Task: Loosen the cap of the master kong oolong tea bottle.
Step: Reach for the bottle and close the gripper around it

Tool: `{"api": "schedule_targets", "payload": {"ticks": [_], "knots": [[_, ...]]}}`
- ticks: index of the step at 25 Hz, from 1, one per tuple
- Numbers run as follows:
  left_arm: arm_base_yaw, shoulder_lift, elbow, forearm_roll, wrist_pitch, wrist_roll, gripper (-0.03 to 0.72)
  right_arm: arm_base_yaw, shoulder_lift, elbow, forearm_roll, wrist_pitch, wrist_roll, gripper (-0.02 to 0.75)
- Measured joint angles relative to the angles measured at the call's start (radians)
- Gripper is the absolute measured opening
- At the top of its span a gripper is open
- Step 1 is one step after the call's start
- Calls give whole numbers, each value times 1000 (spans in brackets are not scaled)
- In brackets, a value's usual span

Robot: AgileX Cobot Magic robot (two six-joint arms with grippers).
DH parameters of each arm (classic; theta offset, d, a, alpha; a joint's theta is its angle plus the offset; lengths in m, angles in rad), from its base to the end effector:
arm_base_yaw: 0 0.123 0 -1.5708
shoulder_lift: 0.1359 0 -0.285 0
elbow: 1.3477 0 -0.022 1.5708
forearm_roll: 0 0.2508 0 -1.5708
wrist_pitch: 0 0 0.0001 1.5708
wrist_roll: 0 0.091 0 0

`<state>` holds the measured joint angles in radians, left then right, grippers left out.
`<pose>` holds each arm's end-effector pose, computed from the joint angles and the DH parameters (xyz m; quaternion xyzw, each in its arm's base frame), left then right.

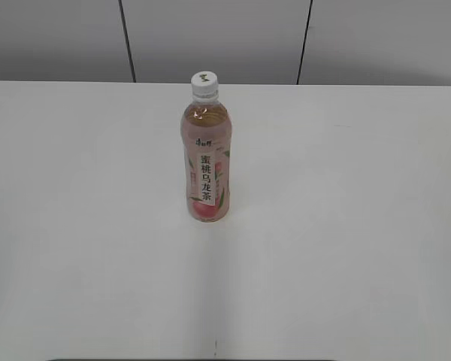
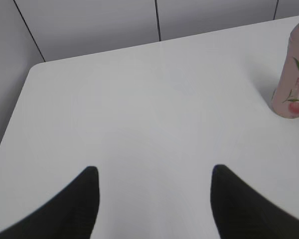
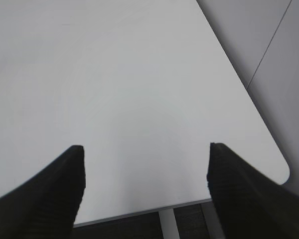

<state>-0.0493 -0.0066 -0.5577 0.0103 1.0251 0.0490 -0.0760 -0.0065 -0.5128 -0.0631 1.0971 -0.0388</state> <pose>-0.0118 0.0014 0.2960 0.0403 0.8251 0.0051 0.5635 -0.0093 -0.0044 0.2780 0.0180 0.8570 -0.0609 0.5113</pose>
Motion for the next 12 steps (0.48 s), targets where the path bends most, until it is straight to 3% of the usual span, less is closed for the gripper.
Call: {"api": "schedule_targets", "payload": {"ticks": [12], "knots": [[0, 0, 0, 0, 0, 0, 433, 0, 0, 0, 0, 0, 0, 579]]}}
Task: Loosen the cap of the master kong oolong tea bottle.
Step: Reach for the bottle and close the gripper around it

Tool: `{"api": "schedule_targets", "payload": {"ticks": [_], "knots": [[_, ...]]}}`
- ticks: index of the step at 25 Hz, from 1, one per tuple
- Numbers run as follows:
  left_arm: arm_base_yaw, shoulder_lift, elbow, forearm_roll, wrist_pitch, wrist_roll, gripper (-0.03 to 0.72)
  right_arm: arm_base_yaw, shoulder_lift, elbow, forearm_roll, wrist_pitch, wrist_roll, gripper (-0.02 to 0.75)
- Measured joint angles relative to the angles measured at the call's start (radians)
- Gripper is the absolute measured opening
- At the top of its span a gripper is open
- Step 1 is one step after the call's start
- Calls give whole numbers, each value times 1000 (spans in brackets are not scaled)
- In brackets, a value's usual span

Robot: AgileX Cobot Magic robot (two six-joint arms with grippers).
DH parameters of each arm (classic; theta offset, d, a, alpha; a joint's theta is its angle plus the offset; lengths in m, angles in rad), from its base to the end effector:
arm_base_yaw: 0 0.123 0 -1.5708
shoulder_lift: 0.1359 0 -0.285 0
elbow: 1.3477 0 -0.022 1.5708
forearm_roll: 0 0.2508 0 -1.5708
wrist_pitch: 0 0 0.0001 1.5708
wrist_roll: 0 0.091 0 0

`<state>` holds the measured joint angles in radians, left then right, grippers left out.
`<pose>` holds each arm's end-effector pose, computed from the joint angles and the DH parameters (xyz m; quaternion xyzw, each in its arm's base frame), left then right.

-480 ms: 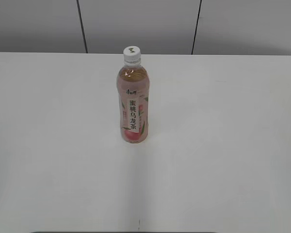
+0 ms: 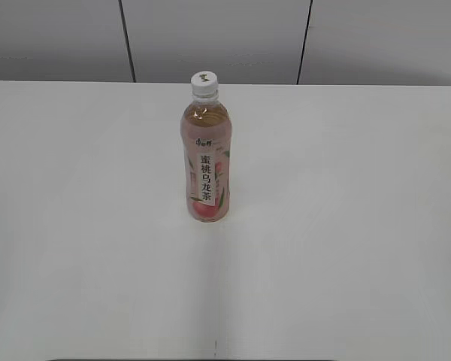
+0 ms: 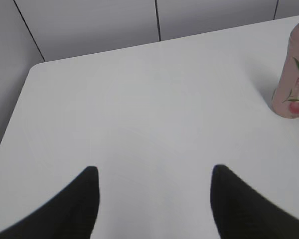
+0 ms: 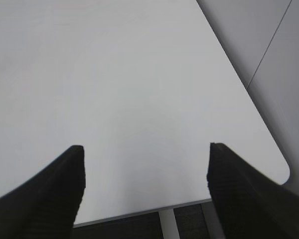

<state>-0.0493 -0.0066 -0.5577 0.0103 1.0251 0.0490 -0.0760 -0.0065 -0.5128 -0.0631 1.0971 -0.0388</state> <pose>-0.0118 0.0014 0.2960 0.0403 0.8251 0.0051 0.5635 -0.0093 -0.0044 0.2780 0.0180 0.8570 -0.0609 0.5113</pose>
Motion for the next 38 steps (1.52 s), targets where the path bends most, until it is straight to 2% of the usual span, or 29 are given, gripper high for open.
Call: {"api": "schedule_targets", "payload": {"ticks": [20, 26, 30, 33, 35, 38], "knots": [[0, 5, 0, -10, -1, 0, 433, 0, 0, 0, 13, 0, 1, 579], [0, 126, -30, -81, -86, 12, 433, 0, 109, -39, 72, 3, 1, 579], [0, 305, -39, -211, -198, 22, 433, 0, 283, -102, 125, -8, 0, 579], [0, 485, -39, -352, -320, 92, 433, 0, 428, -134, 165, -73, 0, 579], [0, 608, -39, -455, -412, 189, 433, 0, 535, -141, 193, -145, -4, 579], [0, 829, -39, -675, -527, 434, 433, 0, 701, -143, 241, -271, -31, 579]]}}
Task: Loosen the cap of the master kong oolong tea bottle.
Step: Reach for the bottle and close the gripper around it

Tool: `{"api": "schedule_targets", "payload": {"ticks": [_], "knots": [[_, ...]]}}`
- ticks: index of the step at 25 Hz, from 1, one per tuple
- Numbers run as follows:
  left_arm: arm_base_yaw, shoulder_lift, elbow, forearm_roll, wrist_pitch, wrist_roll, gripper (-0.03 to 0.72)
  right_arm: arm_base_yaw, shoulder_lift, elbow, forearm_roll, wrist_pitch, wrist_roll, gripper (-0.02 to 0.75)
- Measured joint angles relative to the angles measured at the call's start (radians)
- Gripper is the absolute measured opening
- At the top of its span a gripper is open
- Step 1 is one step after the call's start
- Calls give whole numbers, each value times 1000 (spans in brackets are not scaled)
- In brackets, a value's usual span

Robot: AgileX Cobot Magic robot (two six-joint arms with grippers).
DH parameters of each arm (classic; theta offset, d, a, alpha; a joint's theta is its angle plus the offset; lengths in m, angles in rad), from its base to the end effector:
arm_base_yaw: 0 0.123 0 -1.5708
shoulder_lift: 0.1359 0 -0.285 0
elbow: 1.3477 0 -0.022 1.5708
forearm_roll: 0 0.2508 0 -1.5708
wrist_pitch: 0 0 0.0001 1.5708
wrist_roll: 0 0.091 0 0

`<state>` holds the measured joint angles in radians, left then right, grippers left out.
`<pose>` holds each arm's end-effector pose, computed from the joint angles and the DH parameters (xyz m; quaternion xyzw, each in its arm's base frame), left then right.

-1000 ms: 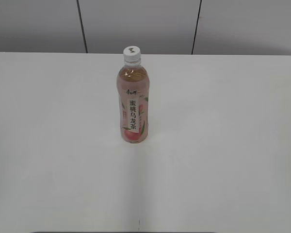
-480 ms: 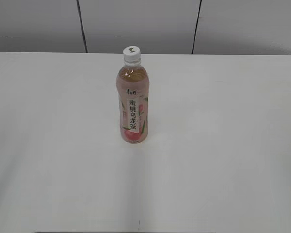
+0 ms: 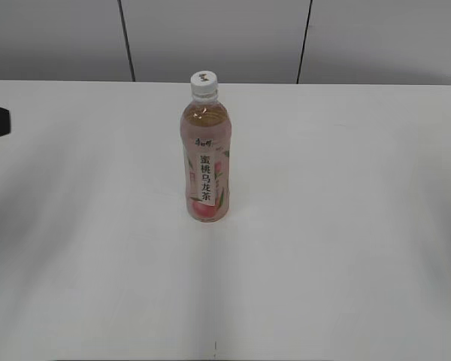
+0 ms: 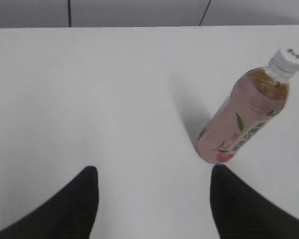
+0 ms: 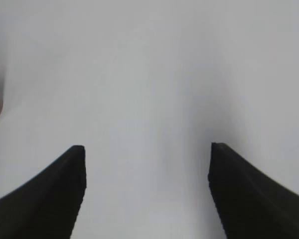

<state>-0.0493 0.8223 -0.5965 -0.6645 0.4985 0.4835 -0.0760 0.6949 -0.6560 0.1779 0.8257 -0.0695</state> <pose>0.1604 -0.0348 0.2983 0.0431 0.8632 -0.1703 0.4732 0.1226 0.0025 0.3047 0.0333 0.9186 0.0553 0.3899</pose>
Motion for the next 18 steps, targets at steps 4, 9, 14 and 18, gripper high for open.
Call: {"api": "schedule_targets", "payload": {"ticks": [4, 9, 14, 18], "knots": [[0, 245, -1, -375, -70, 508, 442, 0, 249, -6, 97, -161, -107, 579], [0, 445, -34, -766, -17, 1157, 480, 0, 472, -93, 242, -302, -271, 579], [-11, 581, -39, -964, 114, 1549, 520, 0, 660, -256, 389, -333, -474, 579], [-40, 668, -40, -1061, 124, 1564, 524, 0, 746, -340, 421, -334, -529, 579]]}}
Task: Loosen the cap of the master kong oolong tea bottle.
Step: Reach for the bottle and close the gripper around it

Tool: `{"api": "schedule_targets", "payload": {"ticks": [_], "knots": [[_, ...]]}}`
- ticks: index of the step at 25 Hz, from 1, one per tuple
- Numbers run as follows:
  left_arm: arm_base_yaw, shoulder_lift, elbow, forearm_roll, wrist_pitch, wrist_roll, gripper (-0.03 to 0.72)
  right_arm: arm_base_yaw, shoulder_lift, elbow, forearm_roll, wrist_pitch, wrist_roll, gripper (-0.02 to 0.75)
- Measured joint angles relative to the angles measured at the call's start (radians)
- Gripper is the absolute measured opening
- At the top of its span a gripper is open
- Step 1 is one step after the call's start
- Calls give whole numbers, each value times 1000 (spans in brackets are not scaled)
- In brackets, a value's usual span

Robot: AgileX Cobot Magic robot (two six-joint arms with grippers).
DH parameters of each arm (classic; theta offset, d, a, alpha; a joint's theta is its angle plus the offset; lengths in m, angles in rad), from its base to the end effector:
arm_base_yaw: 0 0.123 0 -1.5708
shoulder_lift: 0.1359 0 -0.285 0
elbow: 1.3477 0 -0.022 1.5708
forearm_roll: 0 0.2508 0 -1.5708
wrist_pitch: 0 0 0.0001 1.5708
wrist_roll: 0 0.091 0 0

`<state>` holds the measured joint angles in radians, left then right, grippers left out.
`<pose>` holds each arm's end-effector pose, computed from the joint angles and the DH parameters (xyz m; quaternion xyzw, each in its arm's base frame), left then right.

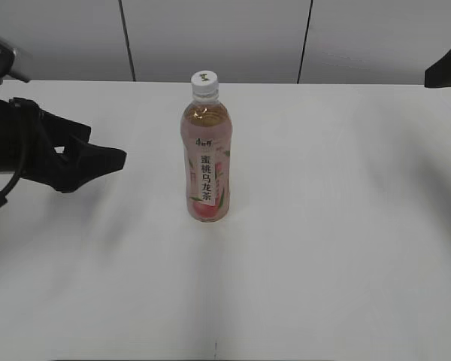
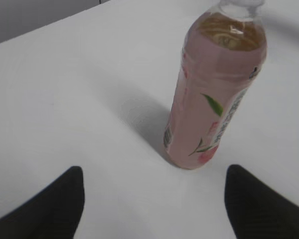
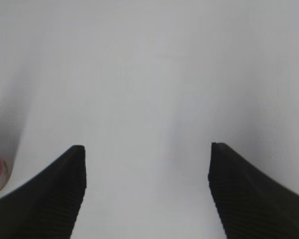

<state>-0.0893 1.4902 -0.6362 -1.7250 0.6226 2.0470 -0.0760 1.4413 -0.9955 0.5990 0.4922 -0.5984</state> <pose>0.2647 -0.0764 0.2040 0.2911 0.8154 -0.2284 0.4453 0.3079 0.0009 0.2791 -0.0433 0.9141 0.0982 0.3911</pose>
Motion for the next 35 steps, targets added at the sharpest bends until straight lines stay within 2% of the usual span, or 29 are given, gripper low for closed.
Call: {"api": "schedule_targets", "payload": {"ticks": [2, 35], "knots": [[-13, 27, 0, -29, 0, 0, 525, 0, 19, -8, 3, 2, -8, 579], [-19, 38, -1, -30, -6, 0, 525, 0, 23, -9, 7, 21, -17, 579]]}}
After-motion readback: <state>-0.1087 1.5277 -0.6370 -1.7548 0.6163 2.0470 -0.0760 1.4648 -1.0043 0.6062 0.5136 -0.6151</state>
